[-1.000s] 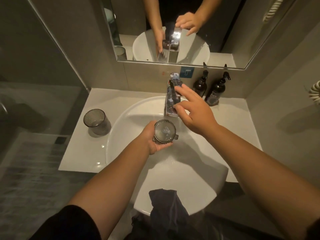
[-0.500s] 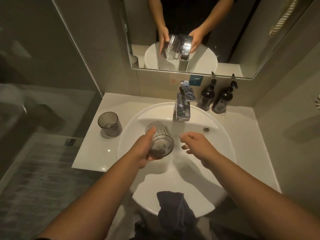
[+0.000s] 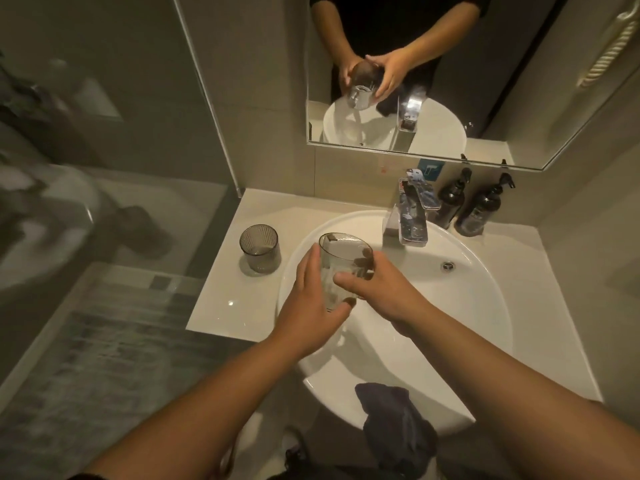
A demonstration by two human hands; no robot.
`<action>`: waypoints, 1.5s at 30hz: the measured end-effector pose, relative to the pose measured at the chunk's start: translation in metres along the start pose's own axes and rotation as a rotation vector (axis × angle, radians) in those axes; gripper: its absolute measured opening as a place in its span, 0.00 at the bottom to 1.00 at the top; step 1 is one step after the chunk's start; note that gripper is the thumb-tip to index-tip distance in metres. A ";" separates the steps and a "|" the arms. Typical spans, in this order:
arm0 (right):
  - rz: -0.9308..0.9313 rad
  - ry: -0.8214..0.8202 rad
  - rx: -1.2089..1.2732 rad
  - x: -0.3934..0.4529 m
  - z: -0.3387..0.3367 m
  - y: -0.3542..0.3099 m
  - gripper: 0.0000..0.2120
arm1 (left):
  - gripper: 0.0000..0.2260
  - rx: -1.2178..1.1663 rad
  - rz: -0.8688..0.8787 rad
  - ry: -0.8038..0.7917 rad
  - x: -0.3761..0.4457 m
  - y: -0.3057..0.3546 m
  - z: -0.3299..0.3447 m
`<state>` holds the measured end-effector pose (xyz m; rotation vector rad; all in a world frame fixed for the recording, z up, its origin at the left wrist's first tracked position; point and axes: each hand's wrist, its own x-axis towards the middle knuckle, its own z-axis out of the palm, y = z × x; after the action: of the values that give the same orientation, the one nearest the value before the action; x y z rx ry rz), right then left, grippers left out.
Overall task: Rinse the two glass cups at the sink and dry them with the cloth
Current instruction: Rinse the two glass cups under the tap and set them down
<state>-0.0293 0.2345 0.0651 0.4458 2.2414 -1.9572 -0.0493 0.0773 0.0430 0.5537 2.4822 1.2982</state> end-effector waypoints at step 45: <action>-0.260 -0.394 -1.057 0.067 0.119 -0.004 0.40 | 0.21 -0.034 -0.426 0.218 -0.024 -0.177 -0.107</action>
<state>-0.1046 0.1262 0.0314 -0.3422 2.6793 -0.5849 -0.1085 -0.1026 -0.0429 -0.1328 2.5492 1.2751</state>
